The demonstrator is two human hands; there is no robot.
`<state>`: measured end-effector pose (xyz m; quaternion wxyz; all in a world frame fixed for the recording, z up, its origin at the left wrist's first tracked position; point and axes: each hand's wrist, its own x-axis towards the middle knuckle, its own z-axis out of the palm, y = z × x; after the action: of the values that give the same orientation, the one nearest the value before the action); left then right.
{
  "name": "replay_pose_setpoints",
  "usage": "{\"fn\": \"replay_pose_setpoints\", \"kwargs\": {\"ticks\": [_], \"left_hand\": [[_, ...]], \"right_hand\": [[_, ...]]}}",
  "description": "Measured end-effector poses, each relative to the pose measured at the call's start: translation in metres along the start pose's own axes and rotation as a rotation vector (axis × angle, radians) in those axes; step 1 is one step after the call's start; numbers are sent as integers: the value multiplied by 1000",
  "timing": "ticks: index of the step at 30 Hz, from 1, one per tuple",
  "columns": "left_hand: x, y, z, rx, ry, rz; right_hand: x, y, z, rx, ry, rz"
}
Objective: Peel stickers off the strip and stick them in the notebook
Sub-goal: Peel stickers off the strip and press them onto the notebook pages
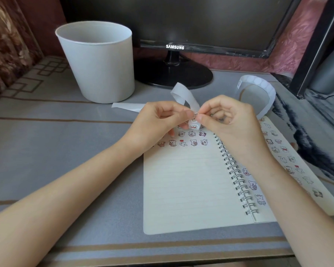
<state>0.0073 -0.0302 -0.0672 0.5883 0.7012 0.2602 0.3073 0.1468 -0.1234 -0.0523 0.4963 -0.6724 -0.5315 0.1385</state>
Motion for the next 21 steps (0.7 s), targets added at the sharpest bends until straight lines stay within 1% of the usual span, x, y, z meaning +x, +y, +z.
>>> {"fn": "replay_pose_setpoints", "kwargs": {"ticks": [2,5,8,12,16,18,21], "left_hand": [[1,-1,0,12,10,-20],[2,-4,-1,8,20,-47],[4,-4,-3,-17,31,-70],[7,-2,-6,-82,54,-103],[8,-3,-9,-103,89,-119],[9,-4,-11,-90,117,-116],[10,-4,-14,-37,152,-97]], "right_hand": [[-1,0,1,-68,0,-12],[-3,1,3,-210,14,-82],[-4,0,3,-229,17,-155],[-5,-1,3,-239,4,-189],[-5,-7,1,-167,-10,-238],[-7,-16,0,-89,-33,-171],[-9,-34,2,181,-140,-18]]}}
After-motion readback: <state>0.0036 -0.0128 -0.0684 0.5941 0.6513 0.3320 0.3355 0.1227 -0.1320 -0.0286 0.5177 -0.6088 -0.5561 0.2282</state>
